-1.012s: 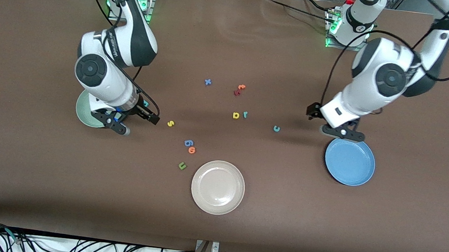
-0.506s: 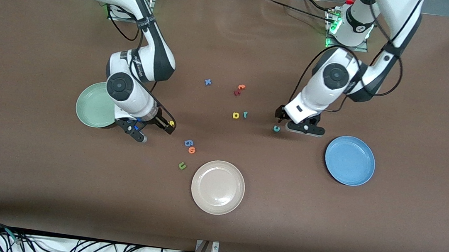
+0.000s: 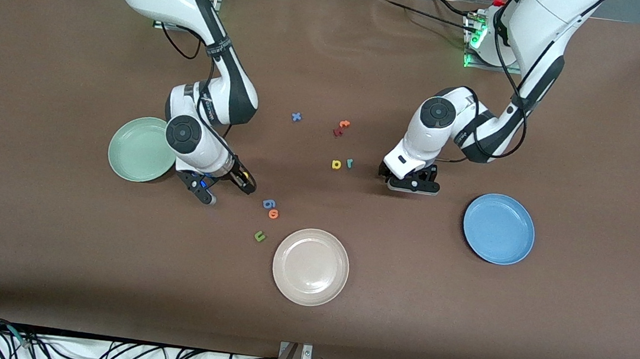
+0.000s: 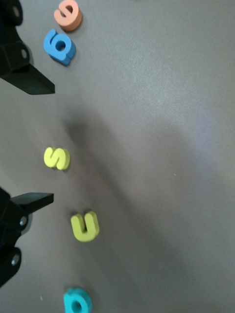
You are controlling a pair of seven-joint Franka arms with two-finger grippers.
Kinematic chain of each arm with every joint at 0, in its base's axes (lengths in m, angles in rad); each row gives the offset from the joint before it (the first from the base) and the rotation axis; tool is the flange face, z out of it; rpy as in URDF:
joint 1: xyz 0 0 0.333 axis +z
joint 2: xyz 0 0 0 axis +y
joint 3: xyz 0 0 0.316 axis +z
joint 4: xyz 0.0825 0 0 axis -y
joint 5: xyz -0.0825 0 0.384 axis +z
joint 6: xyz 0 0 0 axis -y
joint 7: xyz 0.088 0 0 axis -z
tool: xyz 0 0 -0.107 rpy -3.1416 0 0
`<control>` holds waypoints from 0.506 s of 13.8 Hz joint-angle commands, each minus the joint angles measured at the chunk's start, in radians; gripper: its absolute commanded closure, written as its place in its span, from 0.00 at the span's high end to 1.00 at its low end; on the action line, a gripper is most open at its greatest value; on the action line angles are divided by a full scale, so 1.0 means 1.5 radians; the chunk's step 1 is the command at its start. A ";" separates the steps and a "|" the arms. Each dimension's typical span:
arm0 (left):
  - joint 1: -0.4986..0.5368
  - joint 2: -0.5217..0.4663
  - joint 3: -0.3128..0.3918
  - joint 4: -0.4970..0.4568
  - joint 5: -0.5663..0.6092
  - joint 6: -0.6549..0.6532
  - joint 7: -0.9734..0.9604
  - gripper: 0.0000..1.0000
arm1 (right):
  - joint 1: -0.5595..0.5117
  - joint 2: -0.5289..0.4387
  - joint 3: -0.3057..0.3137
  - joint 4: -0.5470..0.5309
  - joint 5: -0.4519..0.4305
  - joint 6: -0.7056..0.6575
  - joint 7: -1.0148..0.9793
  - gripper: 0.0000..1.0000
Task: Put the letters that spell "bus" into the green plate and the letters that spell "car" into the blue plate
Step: 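Reach the right gripper to the yellow s while the left gripper reaches the cyan c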
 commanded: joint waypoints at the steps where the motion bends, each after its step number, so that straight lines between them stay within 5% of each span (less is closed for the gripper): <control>1: -0.025 0.027 0.004 0.024 0.023 -0.001 -0.045 0.93 | -0.003 0.013 0.004 0.004 0.032 0.017 0.006 0.89; 4: -0.026 0.041 0.004 0.040 0.023 -0.002 -0.053 0.89 | -0.004 0.027 0.004 0.001 0.033 0.019 0.006 0.87; 7: -0.025 0.041 0.004 0.040 0.024 -0.002 -0.056 0.73 | -0.005 0.035 0.004 0.001 0.063 0.018 0.018 0.80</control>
